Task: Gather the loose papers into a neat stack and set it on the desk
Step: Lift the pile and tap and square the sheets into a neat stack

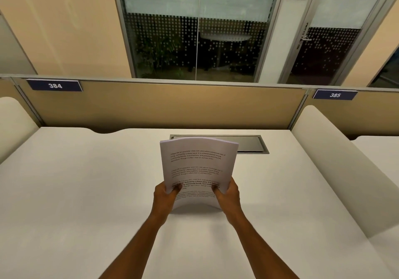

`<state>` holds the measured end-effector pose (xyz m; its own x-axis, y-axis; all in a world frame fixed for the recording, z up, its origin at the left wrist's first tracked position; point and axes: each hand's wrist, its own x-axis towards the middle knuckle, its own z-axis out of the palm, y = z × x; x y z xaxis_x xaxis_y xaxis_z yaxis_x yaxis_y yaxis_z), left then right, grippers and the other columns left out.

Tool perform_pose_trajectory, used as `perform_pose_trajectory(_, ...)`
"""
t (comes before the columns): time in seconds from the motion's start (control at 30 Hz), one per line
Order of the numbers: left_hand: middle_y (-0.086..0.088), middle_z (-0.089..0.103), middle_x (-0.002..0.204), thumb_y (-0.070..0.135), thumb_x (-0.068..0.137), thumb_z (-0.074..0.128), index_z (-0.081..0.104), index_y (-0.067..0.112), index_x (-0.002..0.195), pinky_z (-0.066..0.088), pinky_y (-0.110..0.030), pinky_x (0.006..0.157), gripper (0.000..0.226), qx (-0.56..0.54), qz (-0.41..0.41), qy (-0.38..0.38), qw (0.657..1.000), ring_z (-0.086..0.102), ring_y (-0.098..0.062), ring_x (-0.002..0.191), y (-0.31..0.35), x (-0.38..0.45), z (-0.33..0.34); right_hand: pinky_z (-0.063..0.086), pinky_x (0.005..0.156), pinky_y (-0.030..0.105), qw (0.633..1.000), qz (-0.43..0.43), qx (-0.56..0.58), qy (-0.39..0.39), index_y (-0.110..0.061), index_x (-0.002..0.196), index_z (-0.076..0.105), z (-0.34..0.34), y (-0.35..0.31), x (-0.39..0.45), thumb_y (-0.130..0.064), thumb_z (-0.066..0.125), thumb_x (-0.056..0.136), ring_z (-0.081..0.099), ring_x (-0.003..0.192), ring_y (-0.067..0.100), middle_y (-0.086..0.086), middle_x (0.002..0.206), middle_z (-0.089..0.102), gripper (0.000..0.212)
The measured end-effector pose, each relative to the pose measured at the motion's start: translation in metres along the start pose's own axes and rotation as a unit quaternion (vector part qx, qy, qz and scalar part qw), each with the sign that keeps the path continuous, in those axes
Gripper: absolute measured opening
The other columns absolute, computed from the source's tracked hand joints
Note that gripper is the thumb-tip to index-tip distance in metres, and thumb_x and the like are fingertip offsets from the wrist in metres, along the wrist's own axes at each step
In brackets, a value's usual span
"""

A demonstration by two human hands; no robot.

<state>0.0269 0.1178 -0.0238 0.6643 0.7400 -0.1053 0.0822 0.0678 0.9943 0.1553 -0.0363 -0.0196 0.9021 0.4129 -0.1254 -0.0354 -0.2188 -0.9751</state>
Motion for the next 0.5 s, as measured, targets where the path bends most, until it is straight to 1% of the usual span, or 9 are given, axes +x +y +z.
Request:
perform_pose_trajectory(0.13, 0.0, 0.072, 0.106, 0.015, 0.092, 0.066, 0.063, 0.021, 0.114, 0.061, -0.024, 0.068, 0.023, 0.036, 0.03, -0.021, 0.999, 0.071, -0.021, 0.093, 0.013, 0.007, -0.003, 0.055, 0.076, 0.023, 1.0, -0.005, 0.008, -0.004, -0.026, 0.128, 0.048, -0.003, -0.006, 0.005, -0.012, 0.071, 0.086, 0.059, 0.105, 0.02, -0.002, 0.115, 0.06, 0.05)
perform_pose_trajectory(0.17, 0.0, 0.072, 0.106, 0.015, 0.092, 0.066, 0.063, 0.021, 0.114, 0.061, -0.025, 0.068, 0.023, 0.045, 0.037, -0.029, 0.998, 0.071, -0.022, 0.093, 0.018, 0.01, -0.004, 0.056, 0.076, 0.025, 1.0, -0.005, 0.015, -0.005, -0.025, 0.128, 0.048, -0.003, -0.009, 0.007, -0.012, 0.071, 0.086, 0.06, 0.105, 0.021, -0.001, 0.116, 0.061, 0.05)
perform_pose_trajectory(0.2, -0.002, 0.072, 0.106, 0.014, 0.092, 0.065, 0.063, 0.019, 0.115, 0.062, -0.028, 0.071, 0.024, 0.055, 0.044, -0.038, 0.997, 0.071, -0.024, 0.093, 0.024, 0.014, -0.006, 0.057, 0.08, 0.03, 1.0, -0.004, 0.022, -0.005, -0.024, 0.128, 0.049, -0.003, -0.012, 0.009, -0.012, 0.072, 0.085, 0.061, 0.105, 0.022, 0.0, 0.117, 0.061, 0.05)
perform_pose_trajectory(0.27, -0.007, 0.072, 0.11, 0.012, 0.092, 0.064, 0.063, 0.013, 0.119, 0.062, -0.038, 0.078, 0.026, 0.087, 0.063, -0.055, 0.993, 0.071, -0.028, 0.095, 0.038, 0.022, -0.009, 0.057, 0.086, 0.041, 0.999, -0.004, 0.035, -0.006, -0.022, 0.128, 0.05, -0.005, -0.02, 0.014, -0.012, 0.074, 0.083, 0.063, 0.103, 0.023, 0.001, 0.116, 0.063, 0.051)
perform_pose_trajectory(0.3, -0.01, 0.071, 0.112, 0.012, 0.093, 0.064, 0.063, 0.009, 0.12, 0.061, -0.043, 0.081, 0.027, 0.108, 0.074, -0.063, 0.989, 0.071, -0.03, 0.096, 0.045, 0.027, -0.011, 0.057, 0.087, 0.043, 0.999, -0.007, 0.043, -0.005, -0.022, 0.127, 0.051, -0.006, -0.024, 0.017, -0.013, 0.075, 0.083, 0.064, 0.102, 0.022, 0.0, 0.115, 0.064, 0.051)
perform_pose_trajectory(0.33, -0.013, 0.071, 0.113, 0.011, 0.093, 0.063, 0.063, 0.006, 0.121, 0.06, -0.046, 0.084, 0.028, 0.129, 0.085, -0.071, 0.985, 0.07, -0.032, 0.097, 0.052, 0.032, -0.013, 0.058, 0.086, 0.042, 0.998, -0.014, 0.055, -0.002, -0.022, 0.125, 0.052, -0.009, -0.028, 0.02, -0.014, 0.075, 0.082, 0.065, 0.101, 0.021, 0.0, 0.114, 0.065, 0.049)
perform_pose_trajectory(0.4, -0.014, 0.07, 0.114, 0.011, 0.093, 0.062, 0.064, 0.005, 0.12, 0.059, -0.048, 0.086, 0.027, 0.178, 0.099, -0.086, 0.975, 0.07, -0.033, 0.098, 0.065, 0.042, -0.018, 0.061, 0.079, 0.032, 0.995, -0.032, 0.091, 0.005, -0.021, 0.121, 0.053, -0.016, -0.04, 0.026, -0.013, 0.077, 0.081, 0.067, 0.1, 0.02, 0.0, 0.111, 0.067, 0.047)
perform_pose_trajectory(0.47, -0.014, 0.071, 0.112, 0.01, 0.093, 0.062, 0.067, 0.005, 0.117, 0.059, -0.045, 0.085, 0.025, 0.234, 0.115, -0.1, 0.96, 0.07, -0.032, 0.096, 0.078, 0.051, -0.023, 0.06, 0.069, 0.021, 0.99, -0.049, 0.129, 0.014, -0.021, 0.12, 0.054, -0.024, -0.05, 0.034, -0.008, 0.078, 0.079, 0.068, 0.099, 0.018, 0.0, 0.109, 0.069, 0.05)
perform_pose_trajectory(0.5, -0.013, 0.072, 0.111, 0.008, 0.092, 0.062, 0.068, 0.005, 0.114, 0.059, -0.044, 0.084, 0.023, 0.262, 0.124, -0.105, 0.951, 0.07, -0.031, 0.095, 0.083, 0.056, -0.026, 0.058, 0.066, 0.018, 0.988, -0.056, 0.142, 0.019, -0.021, 0.121, 0.053, -0.029, -0.055, 0.037, -0.005, 0.079, 0.077, 0.068, 0.099, 0.015, -0.001, 0.109, 0.069, 0.053)
